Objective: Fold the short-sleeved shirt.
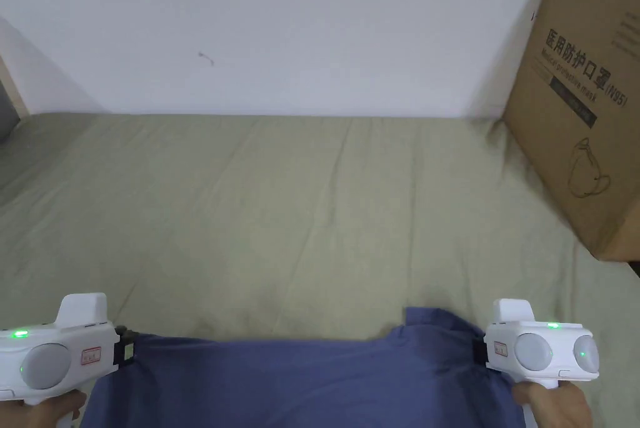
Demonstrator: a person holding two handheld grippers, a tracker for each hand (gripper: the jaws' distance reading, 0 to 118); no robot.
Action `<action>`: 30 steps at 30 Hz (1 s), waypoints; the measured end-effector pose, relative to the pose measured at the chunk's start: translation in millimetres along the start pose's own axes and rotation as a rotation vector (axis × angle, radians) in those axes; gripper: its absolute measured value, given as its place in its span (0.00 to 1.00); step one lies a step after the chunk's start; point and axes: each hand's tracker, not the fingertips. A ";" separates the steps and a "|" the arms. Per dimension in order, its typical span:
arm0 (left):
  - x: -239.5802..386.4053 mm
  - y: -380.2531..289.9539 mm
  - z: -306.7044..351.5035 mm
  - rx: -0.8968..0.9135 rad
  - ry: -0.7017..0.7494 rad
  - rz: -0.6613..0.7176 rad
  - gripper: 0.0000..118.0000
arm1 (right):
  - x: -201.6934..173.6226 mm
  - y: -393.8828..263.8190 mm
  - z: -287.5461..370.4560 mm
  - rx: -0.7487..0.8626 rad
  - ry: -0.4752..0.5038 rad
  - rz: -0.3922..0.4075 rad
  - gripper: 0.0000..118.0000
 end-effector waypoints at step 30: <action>-33.0 -209.9 112.1 -0.118 -0.008 0.097 0.01 | 55.4 -241.4 198.6 0.054 0.162 -0.265 0.00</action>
